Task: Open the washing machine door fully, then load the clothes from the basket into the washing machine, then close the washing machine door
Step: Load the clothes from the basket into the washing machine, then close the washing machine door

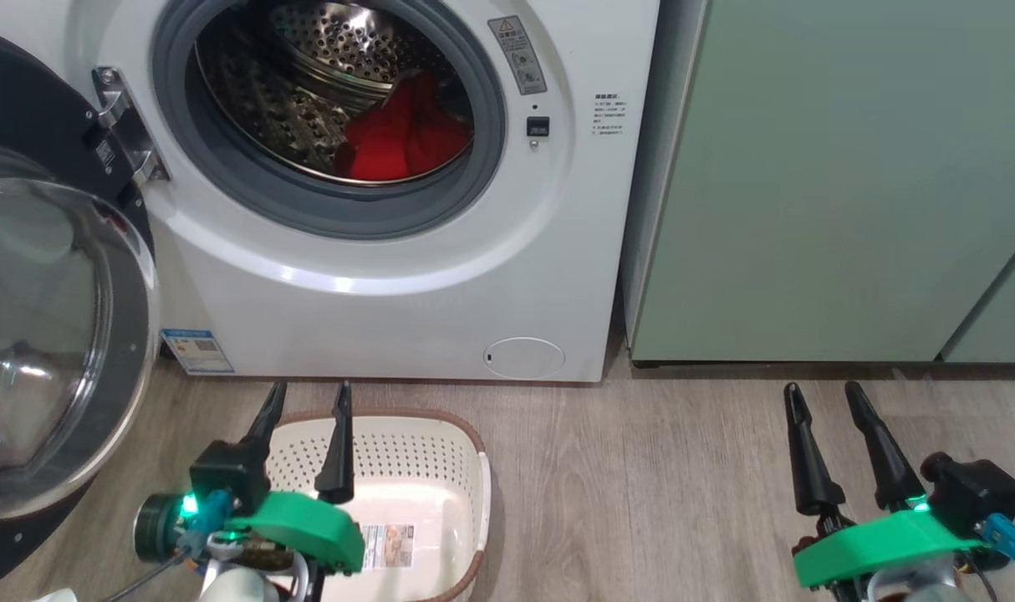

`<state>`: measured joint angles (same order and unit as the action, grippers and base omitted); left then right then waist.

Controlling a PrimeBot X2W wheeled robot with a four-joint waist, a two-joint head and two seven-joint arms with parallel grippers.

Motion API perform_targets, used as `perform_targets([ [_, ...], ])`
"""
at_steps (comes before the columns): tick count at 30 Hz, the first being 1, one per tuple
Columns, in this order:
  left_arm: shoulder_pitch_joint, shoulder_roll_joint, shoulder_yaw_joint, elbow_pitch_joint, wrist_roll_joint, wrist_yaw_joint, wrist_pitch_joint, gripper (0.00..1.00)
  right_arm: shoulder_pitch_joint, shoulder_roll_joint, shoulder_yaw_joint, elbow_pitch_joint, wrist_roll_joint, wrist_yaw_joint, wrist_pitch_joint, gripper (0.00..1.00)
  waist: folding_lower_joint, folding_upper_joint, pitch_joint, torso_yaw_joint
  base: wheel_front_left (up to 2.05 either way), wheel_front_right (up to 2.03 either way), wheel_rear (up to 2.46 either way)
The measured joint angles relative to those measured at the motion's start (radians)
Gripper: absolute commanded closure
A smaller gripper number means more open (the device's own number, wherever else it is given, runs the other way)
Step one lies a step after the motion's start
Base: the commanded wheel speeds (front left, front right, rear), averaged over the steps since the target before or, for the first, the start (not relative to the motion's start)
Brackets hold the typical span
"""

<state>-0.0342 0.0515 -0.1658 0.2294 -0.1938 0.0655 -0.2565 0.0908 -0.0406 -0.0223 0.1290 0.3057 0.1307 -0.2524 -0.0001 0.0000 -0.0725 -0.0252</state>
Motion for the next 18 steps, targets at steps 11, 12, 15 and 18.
perform_targets([
  [11,0.006,0.0,-0.005,0.012,-0.03,0.01,0.0,0.0,0.0,0.0,0.001,0.003,-0.007,0.0,0.0,0.0,0.0,0.0,-0.007,0.005,-0.11,0.11,0.0],
  [12,0.01,0.0,-0.005,0.012,-0.032,0.01,0.0,0.0,0.0,0.0,0.001,0.003,-0.007,0.0,0.0,0.0,0.0,0.0,-0.008,0.006,-0.8,0.8,0.0],
  [15,0.018,0.0,-0.004,0.012,-0.032,0.01,0.0,0.0,0.0,0.0,0.002,0.003,-0.007,0.0,0.0,0.0,0.0003,0.0,-0.012,0.009,-1.07,1.07,0.0],
  [18,0.017,0.0,-0.004,0.012,-0.032,0.01,0.0,0.0,-0.001,0.0,0.002,0.005,-0.007,0.0,0.0,0.0,0.0004,0.0,-0.013,0.01,-1.48,1.48,0.0],
])
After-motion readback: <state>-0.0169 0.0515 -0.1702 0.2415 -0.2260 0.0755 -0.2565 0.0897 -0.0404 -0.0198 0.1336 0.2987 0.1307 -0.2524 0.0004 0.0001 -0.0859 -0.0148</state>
